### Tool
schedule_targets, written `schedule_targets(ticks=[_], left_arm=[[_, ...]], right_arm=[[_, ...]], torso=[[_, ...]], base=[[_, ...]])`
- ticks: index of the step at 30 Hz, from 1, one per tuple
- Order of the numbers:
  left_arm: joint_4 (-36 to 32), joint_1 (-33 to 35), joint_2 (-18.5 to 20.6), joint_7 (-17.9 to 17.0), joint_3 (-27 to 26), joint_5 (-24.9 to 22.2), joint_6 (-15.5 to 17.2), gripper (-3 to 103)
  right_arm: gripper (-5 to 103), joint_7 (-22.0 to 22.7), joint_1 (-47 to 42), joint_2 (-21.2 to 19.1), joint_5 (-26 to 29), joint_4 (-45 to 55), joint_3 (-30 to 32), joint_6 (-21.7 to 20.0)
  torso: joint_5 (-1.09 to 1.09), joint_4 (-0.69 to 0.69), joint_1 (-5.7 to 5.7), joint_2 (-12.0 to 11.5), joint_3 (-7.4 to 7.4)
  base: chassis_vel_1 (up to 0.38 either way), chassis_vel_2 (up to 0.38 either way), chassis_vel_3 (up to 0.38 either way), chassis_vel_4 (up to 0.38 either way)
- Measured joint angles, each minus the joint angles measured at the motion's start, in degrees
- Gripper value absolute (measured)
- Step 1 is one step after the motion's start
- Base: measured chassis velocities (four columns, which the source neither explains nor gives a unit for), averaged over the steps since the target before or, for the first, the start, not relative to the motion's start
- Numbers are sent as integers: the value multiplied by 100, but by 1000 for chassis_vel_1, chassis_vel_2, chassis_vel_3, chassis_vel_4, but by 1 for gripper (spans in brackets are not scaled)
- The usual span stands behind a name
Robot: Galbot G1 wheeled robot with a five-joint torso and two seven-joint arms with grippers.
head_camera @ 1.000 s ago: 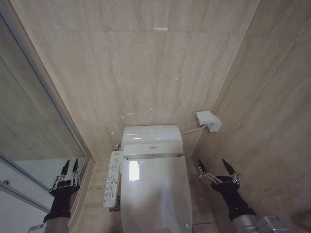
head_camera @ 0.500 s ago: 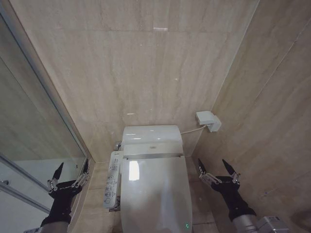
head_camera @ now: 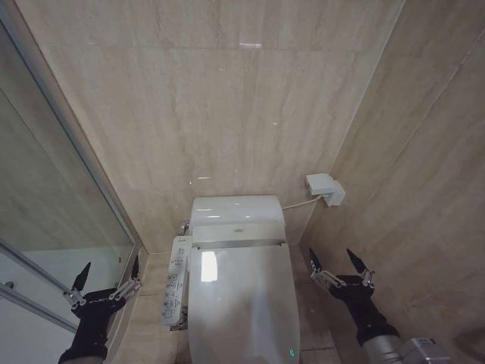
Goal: Open the toilet lid, clean the toilet bowl with a toilet brush, close the toilet lid, and flush.
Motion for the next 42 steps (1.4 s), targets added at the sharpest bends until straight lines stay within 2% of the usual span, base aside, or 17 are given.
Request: schedule_targets(ticks=[18, 42], left_arm=[[-17, 111, -63, 76, 32, 21, 27, 100], [-111, 163, -58, 3, -6, -36, 18, 100]], right_arm=[[100, 0, 0, 0, 0, 0, 0, 0], [100, 0, 0, 0, 0, 0, 0, 0]], torso=[[0, 0, 0, 0, 0], [0, 0, 0, 0, 0]], base=[[0, 0, 0, 0], [0, 0, 0, 0]])
